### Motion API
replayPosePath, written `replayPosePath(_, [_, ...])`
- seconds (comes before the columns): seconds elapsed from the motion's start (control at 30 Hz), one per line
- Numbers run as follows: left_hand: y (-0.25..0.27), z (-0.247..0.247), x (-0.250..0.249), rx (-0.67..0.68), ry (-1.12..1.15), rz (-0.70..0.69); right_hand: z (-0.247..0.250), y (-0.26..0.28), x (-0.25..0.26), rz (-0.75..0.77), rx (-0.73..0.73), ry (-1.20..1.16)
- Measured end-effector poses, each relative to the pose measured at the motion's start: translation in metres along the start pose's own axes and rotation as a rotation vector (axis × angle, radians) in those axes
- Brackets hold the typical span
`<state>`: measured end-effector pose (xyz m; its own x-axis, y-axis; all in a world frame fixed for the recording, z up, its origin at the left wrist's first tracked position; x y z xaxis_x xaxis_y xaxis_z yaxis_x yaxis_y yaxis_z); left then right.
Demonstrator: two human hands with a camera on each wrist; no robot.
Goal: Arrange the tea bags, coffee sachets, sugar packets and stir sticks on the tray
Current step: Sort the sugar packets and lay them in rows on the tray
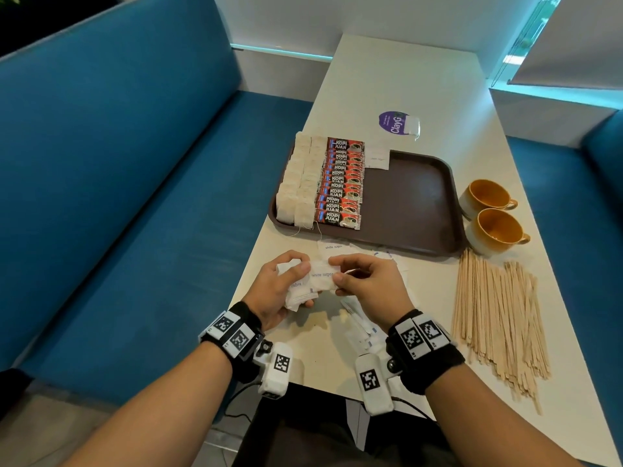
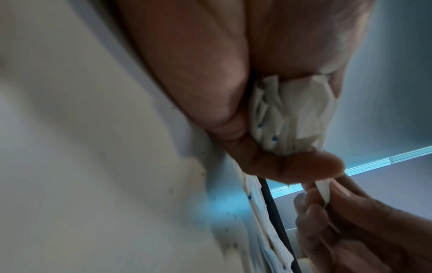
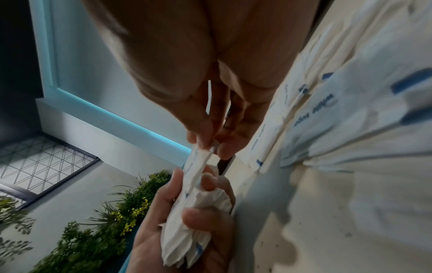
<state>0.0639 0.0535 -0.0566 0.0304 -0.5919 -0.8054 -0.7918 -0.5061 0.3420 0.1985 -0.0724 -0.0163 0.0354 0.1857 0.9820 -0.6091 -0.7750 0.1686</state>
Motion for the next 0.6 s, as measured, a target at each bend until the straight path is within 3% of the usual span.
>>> replayPosePath(0.2, [0.000, 0.000, 0.000, -0.008, 0.017, 0.003, 0.000, 0.005, 0.003, -0.076, 0.092, -0.088])
replayPosePath(0.37, [0.001, -0.003, -0.002, -0.039, -0.013, 0.027, 0.009, 0.004, -0.003, -0.071, 0.023, -0.119])
replayPosePath(0.6, [0.000, 0.004, 0.001, 0.154, 0.077, -0.005, 0.044, -0.018, 0.004, -0.034, -0.085, -0.115])
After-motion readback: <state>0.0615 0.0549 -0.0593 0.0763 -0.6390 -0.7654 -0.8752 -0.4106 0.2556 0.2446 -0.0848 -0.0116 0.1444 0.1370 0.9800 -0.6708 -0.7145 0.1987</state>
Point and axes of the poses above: each hand's wrist, its own y-axis away from the middle knuckle, its own z-axis out of the back of the hand, x = y × z, the point moved 2 cm from there along -y, towards the middle knuckle, and after that the axes turned 3 degrees about z, right-handed, at the moved point
